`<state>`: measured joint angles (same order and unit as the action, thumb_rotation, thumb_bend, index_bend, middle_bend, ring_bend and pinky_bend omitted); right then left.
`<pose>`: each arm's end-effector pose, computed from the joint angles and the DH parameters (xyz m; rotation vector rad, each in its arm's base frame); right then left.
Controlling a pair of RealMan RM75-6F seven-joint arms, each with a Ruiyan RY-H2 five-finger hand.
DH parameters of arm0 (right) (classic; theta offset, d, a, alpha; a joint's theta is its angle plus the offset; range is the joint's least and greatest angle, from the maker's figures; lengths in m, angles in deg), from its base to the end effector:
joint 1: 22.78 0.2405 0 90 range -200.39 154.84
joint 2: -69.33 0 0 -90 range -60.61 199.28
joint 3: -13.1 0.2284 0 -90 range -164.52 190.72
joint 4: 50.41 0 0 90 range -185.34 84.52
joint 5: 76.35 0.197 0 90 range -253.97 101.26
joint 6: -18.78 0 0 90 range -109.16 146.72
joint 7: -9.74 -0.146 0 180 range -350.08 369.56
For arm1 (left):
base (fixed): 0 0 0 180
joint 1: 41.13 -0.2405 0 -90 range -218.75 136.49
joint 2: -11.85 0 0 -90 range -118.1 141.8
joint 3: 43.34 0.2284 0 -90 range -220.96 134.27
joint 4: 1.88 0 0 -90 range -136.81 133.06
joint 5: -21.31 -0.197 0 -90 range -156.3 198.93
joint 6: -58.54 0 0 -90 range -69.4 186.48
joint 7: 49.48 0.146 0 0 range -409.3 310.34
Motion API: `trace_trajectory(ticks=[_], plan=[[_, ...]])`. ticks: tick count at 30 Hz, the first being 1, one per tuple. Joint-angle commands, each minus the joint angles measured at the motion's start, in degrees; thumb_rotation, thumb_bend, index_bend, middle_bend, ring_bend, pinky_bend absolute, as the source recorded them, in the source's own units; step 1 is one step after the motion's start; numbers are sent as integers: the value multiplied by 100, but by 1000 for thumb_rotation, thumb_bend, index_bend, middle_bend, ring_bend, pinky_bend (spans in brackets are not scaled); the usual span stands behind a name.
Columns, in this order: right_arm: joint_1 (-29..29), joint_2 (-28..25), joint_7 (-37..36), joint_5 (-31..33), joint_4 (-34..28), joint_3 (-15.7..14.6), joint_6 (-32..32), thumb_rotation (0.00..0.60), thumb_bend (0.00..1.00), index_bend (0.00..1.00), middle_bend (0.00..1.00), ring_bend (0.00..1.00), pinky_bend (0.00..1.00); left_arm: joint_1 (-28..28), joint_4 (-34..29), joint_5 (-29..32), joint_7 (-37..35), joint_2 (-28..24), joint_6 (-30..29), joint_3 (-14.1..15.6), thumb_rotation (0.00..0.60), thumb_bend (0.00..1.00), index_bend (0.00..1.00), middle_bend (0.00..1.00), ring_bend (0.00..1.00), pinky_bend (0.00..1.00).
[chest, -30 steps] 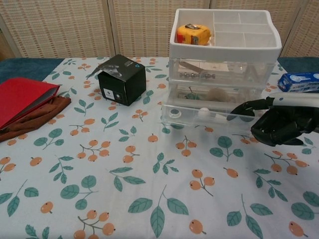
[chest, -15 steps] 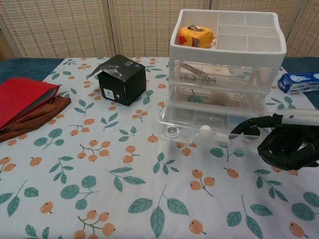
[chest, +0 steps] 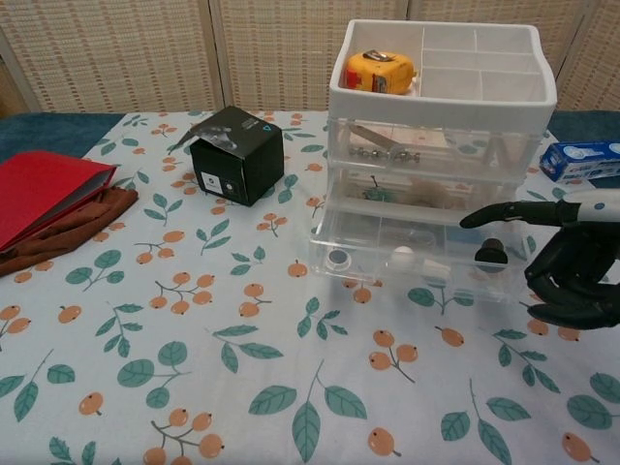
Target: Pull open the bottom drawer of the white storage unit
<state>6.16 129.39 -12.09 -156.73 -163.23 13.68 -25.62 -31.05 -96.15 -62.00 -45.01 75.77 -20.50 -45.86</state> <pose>-0.1701 -0.2124 0.0585 1.8141 -1.7952 0.9252 -0.2700 0.2025 0.1443 -1.4820 -0.9100 -0.8493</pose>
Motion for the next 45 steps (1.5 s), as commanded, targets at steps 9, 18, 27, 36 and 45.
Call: trace_trajectory(ticks=[9,18,27,36,45], plan=[[950,-607,619,6,-107,671,509,600,281,149,820,936,960,-48,17,-2,-36,6,-60,17,600,220,89,153,184,122],[1683,-159,1712,328,427,783,1023,600,292,295,861,981,999,-111,25,34,-62,-25,-115,27,600,220,89,153,184,122],[2027,341,3379,789,830,563,879,600,301,313,880,999,1000,-133,44,51,-82,-32,-113,30,600,220,89,153,184,122],[2296,732,4317,1349,1037,383,754,600,328,313,891,1000,1000,-127,121,33,-174,2,-88,33,600,220,89,153,184,122],[2449,953,4652,1733,1111,306,600,600,292,315,891,1000,1000,-150,212,27,-266,17,-97,42,600,220,89,153,184,122]])
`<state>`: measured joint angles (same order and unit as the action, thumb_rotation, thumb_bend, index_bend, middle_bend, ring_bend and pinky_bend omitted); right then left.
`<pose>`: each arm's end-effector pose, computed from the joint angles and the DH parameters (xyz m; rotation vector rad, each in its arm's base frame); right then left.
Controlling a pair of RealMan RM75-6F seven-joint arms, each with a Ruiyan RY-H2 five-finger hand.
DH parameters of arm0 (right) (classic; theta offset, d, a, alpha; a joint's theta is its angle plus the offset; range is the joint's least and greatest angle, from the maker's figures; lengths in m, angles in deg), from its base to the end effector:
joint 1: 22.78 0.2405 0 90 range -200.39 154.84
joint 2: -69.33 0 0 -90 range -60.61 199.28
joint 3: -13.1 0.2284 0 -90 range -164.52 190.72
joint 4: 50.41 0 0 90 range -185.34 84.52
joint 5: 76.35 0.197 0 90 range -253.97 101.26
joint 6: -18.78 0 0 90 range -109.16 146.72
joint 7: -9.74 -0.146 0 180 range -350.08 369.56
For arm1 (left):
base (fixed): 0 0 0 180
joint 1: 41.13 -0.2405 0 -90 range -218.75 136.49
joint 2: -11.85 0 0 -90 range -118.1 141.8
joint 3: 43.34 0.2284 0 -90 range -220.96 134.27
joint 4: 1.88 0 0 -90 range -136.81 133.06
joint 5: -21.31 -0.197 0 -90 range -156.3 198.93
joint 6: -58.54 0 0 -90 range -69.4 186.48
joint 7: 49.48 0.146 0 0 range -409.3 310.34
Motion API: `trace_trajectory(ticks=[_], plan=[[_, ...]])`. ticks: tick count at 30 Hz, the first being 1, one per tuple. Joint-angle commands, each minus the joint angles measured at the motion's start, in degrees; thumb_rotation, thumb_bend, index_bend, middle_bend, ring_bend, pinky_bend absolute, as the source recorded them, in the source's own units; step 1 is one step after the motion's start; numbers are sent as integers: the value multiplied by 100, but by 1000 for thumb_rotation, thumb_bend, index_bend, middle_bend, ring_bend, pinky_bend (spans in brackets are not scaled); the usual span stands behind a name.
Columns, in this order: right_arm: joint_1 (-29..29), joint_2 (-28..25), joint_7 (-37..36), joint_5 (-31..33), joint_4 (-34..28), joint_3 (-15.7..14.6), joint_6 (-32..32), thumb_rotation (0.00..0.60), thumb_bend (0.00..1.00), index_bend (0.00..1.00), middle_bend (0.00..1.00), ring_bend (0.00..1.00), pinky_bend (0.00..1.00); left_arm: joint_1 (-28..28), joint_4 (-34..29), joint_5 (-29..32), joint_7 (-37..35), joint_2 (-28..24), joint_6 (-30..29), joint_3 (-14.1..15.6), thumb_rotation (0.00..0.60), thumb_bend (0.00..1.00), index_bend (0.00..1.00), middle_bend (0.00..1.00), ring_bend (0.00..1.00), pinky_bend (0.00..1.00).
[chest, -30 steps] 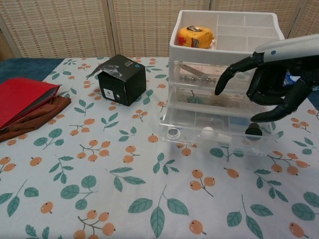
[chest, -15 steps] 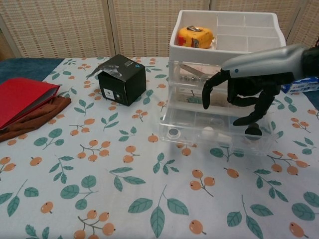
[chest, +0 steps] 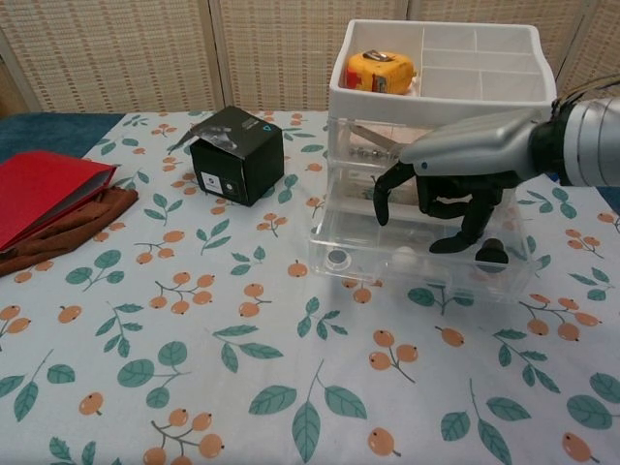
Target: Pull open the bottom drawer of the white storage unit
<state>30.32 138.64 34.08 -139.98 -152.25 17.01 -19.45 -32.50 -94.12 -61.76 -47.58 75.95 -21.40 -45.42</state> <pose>-0.0979 -0.3005 0.0252 2.3252 -0.7462 0.6505 -0.2822 0.1953 0.1482 -1.4470 -0.9324 -0.8415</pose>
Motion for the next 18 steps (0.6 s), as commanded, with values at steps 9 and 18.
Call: trace_trajectory(ticks=[9,18], plan=[[136,151,31,202,136,-87,-32,600,213,325,892,1000,1000,-1,-13,-6,22,-12,-2,-7,600,219,90,153,184,122],[201,276,-8,183,255,-125,-66,600,212,338,893,1000,1000,16,-41,-1,67,-12,21,-18,600,219,90,152,184,121]])
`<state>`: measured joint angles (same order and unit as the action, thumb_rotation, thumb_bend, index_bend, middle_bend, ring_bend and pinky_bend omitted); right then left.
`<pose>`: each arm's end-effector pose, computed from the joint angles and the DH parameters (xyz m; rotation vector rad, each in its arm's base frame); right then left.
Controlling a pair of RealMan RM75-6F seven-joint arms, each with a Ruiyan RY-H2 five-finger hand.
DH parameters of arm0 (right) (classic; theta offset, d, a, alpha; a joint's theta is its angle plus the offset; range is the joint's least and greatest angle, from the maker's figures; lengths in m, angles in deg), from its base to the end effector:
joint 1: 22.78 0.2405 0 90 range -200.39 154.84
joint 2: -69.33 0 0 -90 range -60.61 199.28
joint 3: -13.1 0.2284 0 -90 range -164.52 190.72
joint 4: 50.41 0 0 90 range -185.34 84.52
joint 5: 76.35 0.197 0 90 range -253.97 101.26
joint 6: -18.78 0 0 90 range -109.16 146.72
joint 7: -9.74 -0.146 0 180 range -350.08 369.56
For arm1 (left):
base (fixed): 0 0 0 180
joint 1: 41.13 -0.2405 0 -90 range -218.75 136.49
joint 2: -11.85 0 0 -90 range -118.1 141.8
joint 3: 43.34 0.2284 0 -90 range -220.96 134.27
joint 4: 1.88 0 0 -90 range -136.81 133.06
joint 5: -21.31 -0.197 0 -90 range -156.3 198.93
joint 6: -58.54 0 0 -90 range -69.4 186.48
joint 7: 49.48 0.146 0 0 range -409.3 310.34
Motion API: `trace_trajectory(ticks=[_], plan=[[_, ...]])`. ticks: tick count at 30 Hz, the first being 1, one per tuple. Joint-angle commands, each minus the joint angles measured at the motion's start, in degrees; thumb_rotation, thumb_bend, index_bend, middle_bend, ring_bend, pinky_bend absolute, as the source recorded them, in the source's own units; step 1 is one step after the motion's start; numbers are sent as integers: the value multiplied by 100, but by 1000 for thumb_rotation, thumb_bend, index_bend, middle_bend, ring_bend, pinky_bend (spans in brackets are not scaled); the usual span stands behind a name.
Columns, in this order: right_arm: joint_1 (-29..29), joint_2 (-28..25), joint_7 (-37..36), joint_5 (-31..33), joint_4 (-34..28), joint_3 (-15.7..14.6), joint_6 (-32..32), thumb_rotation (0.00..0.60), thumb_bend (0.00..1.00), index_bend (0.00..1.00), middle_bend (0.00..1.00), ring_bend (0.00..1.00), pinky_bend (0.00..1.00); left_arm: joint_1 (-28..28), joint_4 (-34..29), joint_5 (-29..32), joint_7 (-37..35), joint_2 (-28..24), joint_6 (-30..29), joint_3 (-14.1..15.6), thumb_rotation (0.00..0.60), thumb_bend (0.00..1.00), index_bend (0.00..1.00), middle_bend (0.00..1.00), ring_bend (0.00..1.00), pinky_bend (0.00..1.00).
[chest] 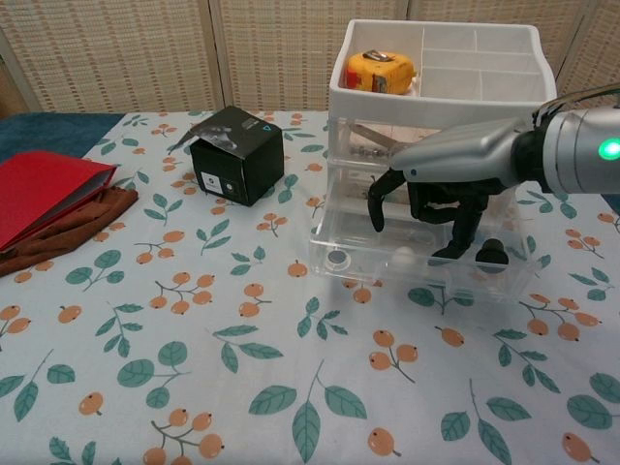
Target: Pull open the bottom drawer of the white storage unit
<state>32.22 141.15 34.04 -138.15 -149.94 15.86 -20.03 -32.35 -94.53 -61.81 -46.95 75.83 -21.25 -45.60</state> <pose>-0.0967 -0.3048 0.0151 2.3253 -0.7541 0.6437 -0.2802 0.1964 0.1481 -1.4524 -0.9254 -0.8402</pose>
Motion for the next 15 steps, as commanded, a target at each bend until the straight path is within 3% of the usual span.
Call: trace_trajectory(ticks=[1,15], plan=[[16,44,-6,2,40,-11,-15,600,212,339,893,1000,1000,2,1,9,5,1,8,-2,600,219,90,152,184,121],[17,244,-144,-115,195,-4,-165,600,212,360,894,1000,1000,10,6,28,10,-6,33,-8,600,220,90,153,184,121]])
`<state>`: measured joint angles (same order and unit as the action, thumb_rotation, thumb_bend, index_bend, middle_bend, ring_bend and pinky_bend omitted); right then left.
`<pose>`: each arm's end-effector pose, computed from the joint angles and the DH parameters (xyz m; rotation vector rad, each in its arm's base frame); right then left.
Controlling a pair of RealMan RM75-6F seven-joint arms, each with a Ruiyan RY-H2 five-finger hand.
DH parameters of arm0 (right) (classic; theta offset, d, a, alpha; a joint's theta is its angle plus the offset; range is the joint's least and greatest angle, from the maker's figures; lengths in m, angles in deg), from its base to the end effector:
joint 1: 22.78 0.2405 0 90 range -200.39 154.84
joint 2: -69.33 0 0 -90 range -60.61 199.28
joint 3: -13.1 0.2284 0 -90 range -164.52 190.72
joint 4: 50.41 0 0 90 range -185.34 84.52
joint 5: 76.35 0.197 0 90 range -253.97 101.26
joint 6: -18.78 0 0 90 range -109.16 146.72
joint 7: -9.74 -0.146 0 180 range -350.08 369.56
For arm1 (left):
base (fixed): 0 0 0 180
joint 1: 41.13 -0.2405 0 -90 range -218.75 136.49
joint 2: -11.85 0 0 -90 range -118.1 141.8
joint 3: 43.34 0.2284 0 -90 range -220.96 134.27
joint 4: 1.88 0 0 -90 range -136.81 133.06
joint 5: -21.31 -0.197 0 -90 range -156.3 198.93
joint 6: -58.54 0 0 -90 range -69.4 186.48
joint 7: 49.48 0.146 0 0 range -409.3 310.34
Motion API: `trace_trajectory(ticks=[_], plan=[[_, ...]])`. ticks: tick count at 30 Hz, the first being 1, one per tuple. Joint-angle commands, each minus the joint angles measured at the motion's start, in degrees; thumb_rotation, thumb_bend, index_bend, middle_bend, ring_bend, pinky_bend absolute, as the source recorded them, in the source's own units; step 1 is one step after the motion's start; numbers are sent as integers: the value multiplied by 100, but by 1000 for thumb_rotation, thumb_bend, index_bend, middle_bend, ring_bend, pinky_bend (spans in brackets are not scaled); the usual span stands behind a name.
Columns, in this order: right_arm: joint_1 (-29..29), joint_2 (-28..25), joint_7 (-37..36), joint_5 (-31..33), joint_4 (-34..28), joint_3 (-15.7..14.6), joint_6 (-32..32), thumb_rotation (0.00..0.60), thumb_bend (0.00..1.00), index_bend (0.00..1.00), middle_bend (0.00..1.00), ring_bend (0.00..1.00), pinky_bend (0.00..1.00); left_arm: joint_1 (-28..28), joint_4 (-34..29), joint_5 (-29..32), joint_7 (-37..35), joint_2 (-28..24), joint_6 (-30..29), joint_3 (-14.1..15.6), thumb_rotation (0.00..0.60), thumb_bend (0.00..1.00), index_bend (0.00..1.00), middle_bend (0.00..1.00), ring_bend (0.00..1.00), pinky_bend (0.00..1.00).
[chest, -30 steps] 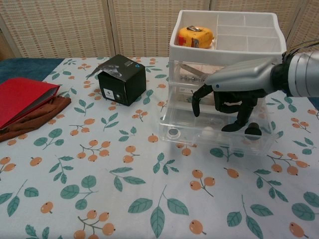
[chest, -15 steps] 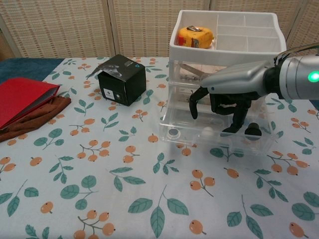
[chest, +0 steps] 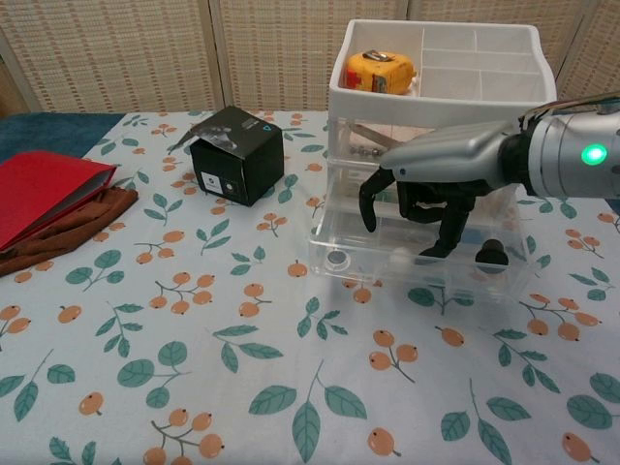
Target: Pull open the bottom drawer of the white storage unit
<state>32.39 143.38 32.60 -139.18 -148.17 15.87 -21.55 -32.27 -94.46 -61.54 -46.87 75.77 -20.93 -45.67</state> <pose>-0.0929 -0.3069 0.0085 2.3139 -0.7583 0.6862 -0.2811 0.1971 0.1483 -1.4524 -0.9271 -0.8338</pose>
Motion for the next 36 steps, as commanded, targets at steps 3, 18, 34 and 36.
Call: trace_trajectory(ticks=[3,18,34,36], plan=[[8,68,8,-18,53,-20,-17,600,213,361,894,1000,1000,4,-9,0,3,2,1,-3,600,219,90,153,184,121],[9,96,-34,-84,90,-88,1,600,213,372,898,1000,1000,2,-2,11,-26,-3,26,7,600,220,90,153,184,121],[-19,329,-72,-208,311,-60,-144,600,96,391,907,1000,1000,3,2,19,-7,-7,32,6,600,220,91,151,184,121],[-26,333,-174,-381,353,-72,-117,600,96,391,907,1000,1000,-1,0,22,-3,-12,25,4,600,219,91,151,184,121]])
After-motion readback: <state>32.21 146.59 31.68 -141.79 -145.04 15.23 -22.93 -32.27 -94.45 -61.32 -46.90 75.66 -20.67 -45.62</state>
